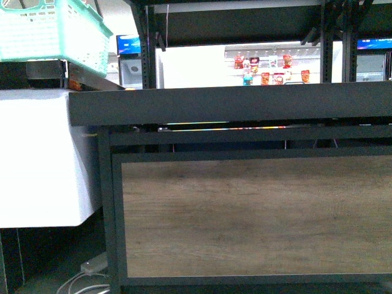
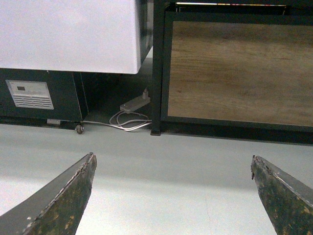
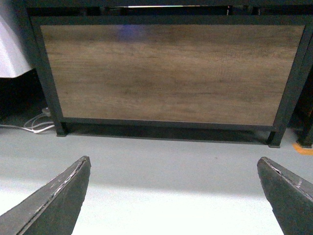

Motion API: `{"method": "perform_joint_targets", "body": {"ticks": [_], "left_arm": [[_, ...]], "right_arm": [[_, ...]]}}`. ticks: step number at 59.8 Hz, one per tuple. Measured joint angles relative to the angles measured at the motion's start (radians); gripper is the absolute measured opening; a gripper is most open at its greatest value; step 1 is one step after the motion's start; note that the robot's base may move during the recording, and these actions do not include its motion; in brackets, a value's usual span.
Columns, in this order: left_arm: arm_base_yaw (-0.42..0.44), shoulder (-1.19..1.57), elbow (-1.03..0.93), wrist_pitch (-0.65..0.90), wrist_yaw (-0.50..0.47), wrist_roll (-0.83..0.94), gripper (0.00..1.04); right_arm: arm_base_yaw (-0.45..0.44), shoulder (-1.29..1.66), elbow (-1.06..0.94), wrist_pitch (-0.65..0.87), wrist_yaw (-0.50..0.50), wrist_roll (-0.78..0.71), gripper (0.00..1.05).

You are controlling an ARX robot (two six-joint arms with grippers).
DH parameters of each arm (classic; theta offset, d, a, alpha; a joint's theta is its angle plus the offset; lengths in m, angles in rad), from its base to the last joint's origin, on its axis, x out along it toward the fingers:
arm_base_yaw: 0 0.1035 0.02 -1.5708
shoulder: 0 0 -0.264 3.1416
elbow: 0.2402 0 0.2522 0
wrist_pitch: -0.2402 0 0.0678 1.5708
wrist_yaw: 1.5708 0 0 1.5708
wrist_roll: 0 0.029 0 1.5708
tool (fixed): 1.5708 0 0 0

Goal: Pick lemon from shelf

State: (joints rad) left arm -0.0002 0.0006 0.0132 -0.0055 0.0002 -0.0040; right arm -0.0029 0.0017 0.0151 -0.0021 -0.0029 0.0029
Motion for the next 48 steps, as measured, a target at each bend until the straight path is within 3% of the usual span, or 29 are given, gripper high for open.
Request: {"method": "perform_joint_targets", "body": {"ticks": [48], "left_arm": [[0.000,0.000,0.000,0.000,0.000,0.000,0.97]], "right_arm": [[0.000,0.000,0.000,0.000,0.000,0.000,1.02]]}}
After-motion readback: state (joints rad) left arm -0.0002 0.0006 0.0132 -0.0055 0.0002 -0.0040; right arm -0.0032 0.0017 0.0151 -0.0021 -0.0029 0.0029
